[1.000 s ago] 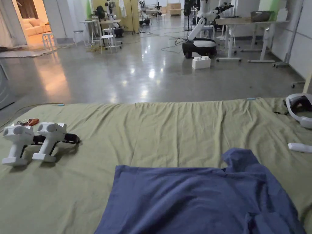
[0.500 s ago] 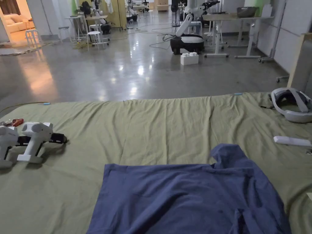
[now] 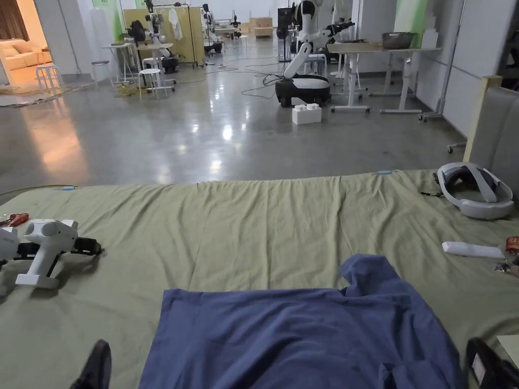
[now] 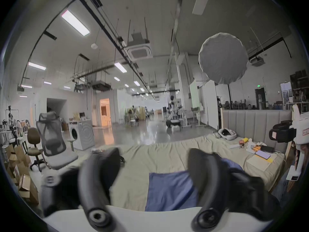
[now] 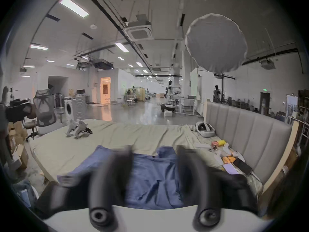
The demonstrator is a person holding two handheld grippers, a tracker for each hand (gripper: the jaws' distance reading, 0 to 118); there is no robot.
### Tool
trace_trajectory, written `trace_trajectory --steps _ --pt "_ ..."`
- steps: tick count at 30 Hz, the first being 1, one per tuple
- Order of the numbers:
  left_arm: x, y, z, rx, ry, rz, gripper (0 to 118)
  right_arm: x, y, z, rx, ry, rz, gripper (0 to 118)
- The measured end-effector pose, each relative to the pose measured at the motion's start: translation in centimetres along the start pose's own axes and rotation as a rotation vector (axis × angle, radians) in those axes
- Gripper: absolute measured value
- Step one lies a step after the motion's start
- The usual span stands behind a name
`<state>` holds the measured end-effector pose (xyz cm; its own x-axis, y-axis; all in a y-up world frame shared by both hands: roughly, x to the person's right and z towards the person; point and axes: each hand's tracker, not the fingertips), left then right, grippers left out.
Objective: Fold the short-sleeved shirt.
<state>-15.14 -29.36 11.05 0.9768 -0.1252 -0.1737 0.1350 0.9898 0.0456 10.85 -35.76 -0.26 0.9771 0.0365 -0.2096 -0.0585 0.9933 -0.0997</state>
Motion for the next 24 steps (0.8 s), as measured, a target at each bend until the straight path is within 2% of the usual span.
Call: trace_trajectory --steps 1,2,4,6,7,8,15,21,22,24 --pt "0.5 0.4 0.2 0.007 0.009 -0.007 39 -0.6 0.4 -0.1 -0.013 -0.002 0.008 6" --pt "0.6 0.5 0.1 0.004 0.008 -0.011 1 -1.3 0.7 -0.2 -0.019 -0.043 0.042 6" --pt "1.0 0.5 0.4 0.042 0.031 -0.017 1 -2.5 1.2 -0.2 -0.016 0.004 0.097 4" --pt "0.3 1.5 0.4 -0.026 -0.041 0.009 1 -3.9 1.3 -0.1 0.019 -0.039 0.147 2" --pt "0.4 1.4 0.5 -0.015 -0.030 0.020 1 -3.9 1.2 -0.1 0.017 -0.028 0.171 2" --pt "0.3 1.3 0.7 -0.006 -0.035 0.031 1 -4.4 1.2 -0.3 0.010 -0.071 0.188 2" --pt "0.6 1.6 0.1 -0.039 -0.059 0.034 1 -4.0 0.8 -0.8 0.007 -0.084 0.180 2" --pt "-3.2 0.3 -3.4 -0.256 -0.136 0.128 1 -2.0 -0.6 -1.6 -0.089 -0.053 0.116 2" --pt "-4.5 -1.0 -3.9 -0.291 -0.151 0.153 6 -1.7 -1.0 -1.8 -0.092 -0.058 0.104 2" --pt "-6.3 -3.0 -6.0 -0.414 -0.188 0.175 62 -1.0 -2.1 -2.0 -0.144 -0.037 0.064 2"
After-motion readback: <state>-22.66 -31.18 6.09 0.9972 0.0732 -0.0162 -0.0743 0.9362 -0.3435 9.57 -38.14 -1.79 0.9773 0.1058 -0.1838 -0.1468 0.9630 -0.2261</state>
